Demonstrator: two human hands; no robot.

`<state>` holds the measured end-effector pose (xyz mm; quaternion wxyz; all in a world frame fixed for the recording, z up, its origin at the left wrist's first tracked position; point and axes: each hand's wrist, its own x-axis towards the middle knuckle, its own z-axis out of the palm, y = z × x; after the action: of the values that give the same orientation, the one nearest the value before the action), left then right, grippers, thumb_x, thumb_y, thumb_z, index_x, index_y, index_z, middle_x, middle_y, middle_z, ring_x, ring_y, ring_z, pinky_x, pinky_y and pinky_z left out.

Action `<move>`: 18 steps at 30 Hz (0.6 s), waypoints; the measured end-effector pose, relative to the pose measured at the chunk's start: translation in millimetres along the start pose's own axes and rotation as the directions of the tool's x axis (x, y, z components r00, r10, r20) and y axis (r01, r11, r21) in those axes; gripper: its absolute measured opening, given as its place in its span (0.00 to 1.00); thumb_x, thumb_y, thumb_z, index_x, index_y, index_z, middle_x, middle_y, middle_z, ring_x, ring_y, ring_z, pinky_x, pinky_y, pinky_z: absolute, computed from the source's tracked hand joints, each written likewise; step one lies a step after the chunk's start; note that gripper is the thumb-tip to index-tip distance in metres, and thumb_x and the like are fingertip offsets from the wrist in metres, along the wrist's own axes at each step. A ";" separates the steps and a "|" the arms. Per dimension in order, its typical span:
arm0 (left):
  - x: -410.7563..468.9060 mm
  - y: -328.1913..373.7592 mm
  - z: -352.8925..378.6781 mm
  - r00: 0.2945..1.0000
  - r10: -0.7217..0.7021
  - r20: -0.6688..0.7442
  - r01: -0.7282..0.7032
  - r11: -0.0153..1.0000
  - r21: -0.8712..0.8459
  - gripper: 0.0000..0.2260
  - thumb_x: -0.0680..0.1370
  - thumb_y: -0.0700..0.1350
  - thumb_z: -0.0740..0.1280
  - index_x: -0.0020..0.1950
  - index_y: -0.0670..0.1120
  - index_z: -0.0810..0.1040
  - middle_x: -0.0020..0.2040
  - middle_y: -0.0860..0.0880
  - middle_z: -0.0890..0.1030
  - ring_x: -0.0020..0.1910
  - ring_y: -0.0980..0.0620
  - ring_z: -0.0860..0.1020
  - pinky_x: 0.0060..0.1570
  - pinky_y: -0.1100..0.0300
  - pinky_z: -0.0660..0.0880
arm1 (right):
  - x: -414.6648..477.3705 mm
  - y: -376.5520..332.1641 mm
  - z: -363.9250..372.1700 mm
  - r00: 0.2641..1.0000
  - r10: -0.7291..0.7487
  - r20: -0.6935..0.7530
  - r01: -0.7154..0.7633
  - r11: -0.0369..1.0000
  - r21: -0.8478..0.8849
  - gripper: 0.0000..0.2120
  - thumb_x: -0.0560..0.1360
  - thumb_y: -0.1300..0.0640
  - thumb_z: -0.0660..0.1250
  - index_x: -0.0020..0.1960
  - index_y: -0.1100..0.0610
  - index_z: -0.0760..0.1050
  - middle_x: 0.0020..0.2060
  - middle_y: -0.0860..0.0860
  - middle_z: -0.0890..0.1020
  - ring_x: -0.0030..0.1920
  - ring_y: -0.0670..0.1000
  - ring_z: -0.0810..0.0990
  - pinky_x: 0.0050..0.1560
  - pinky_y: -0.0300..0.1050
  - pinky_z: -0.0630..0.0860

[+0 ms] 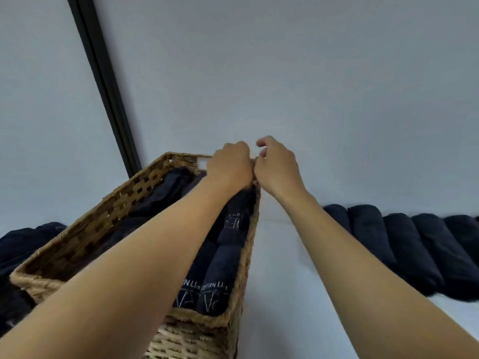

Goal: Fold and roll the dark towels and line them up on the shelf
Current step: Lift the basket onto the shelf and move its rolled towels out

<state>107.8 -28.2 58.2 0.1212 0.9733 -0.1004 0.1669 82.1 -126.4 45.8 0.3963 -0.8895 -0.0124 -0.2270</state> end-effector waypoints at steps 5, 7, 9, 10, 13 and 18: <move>-7.4 119.0 52.5 0.914 -0.008 0.405 0.211 0.862 -0.460 0.06 0.78 0.42 0.60 0.47 0.39 0.70 0.51 0.39 0.78 0.46 0.39 0.80 0.46 0.52 0.80 | -36.9 112.1 -58.5 0.921 0.384 0.061 -0.349 0.886 -0.306 0.16 0.80 0.59 0.60 0.67 0.61 0.68 0.57 0.58 0.78 0.57 0.58 0.78 0.47 0.45 0.73; -25.0 144.8 95.2 0.811 0.007 0.585 0.295 0.859 -0.419 0.10 0.80 0.45 0.59 0.52 0.38 0.73 0.57 0.38 0.79 0.54 0.38 0.80 0.51 0.52 0.78 | -54.3 147.2 -54.4 0.886 0.459 0.071 -0.400 0.831 -0.386 0.12 0.80 0.57 0.60 0.60 0.62 0.72 0.54 0.58 0.79 0.53 0.58 0.79 0.45 0.44 0.72; -36.5 153.1 130.2 0.722 -0.042 0.691 0.422 0.818 -0.391 0.16 0.81 0.46 0.58 0.62 0.36 0.74 0.61 0.38 0.78 0.57 0.39 0.79 0.54 0.52 0.76 | -66.0 169.5 -49.2 0.862 0.505 0.037 -0.448 0.795 -0.409 0.12 0.81 0.55 0.57 0.57 0.61 0.72 0.54 0.57 0.80 0.47 0.55 0.79 0.40 0.42 0.70; -39.2 152.1 139.8 0.697 -0.072 0.713 0.488 0.776 -0.399 0.17 0.81 0.47 0.58 0.64 0.38 0.74 0.61 0.38 0.78 0.58 0.40 0.78 0.54 0.52 0.76 | -69.5 174.8 -47.4 0.856 0.516 0.033 -0.448 0.772 -0.451 0.12 0.81 0.54 0.55 0.57 0.60 0.71 0.53 0.57 0.81 0.45 0.53 0.79 0.38 0.42 0.70; -44.6 142.1 149.0 0.689 -0.118 0.715 0.584 0.674 -0.452 0.21 0.81 0.53 0.58 0.67 0.40 0.72 0.64 0.40 0.77 0.60 0.42 0.77 0.57 0.54 0.74 | -71.1 175.4 -44.1 0.846 0.522 0.107 -0.367 0.717 -0.593 0.18 0.80 0.52 0.57 0.65 0.61 0.65 0.50 0.55 0.79 0.43 0.54 0.77 0.32 0.44 0.68; -42.1 135.0 130.6 0.704 -0.110 0.701 0.591 0.639 -0.493 0.23 0.81 0.54 0.57 0.71 0.40 0.68 0.67 0.40 0.75 0.63 0.42 0.75 0.63 0.53 0.72 | -70.0 142.2 -46.0 0.834 0.546 0.083 -0.490 0.800 -0.347 0.19 0.81 0.53 0.54 0.69 0.61 0.64 0.53 0.59 0.79 0.49 0.58 0.79 0.48 0.54 0.79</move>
<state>76.4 -185.1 -48.7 0.4656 0.8527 0.0158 -0.2365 30.0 -245.5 -55.8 0.2953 -0.9263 0.2324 -0.0279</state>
